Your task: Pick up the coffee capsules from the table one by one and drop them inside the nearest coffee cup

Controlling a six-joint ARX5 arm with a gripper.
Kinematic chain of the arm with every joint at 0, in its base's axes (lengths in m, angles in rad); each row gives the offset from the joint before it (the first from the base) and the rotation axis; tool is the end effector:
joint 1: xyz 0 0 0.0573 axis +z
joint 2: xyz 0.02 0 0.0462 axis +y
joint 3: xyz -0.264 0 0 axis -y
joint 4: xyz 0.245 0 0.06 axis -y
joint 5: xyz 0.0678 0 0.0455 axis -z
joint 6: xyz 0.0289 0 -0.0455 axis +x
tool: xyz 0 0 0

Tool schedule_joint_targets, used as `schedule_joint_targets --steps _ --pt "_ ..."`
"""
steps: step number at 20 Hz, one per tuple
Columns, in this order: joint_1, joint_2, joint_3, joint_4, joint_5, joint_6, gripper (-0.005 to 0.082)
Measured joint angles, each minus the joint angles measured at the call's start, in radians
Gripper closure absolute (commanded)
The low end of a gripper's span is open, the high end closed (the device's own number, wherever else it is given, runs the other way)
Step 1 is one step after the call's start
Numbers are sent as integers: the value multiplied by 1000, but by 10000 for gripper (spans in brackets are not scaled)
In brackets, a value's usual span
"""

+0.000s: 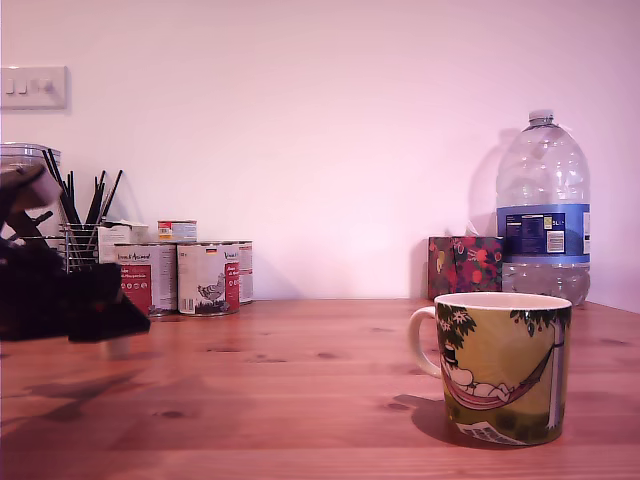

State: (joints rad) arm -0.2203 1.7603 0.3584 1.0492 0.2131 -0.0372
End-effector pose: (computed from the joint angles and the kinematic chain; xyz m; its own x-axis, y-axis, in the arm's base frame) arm 0.2526 -0.0628 0.0982 0.8488 -0.4068 -0.3376 0.3944 0.9126 -0.1079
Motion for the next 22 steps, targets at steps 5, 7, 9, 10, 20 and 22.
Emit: schedule_joint_targets --steps 5,7,9,10,20,22 --pt "48 -2 -65 66 -52 -11 242" --pt "55 -2 -65 66 -66 -11 242" --pt "52 -2 -64 66 -85 -11 242" --pt "52 -2 -62 66 -87 -11 242" --pt "52 167 68 74 -119 3 242" --pt "52 195 108 74 -122 11 242"
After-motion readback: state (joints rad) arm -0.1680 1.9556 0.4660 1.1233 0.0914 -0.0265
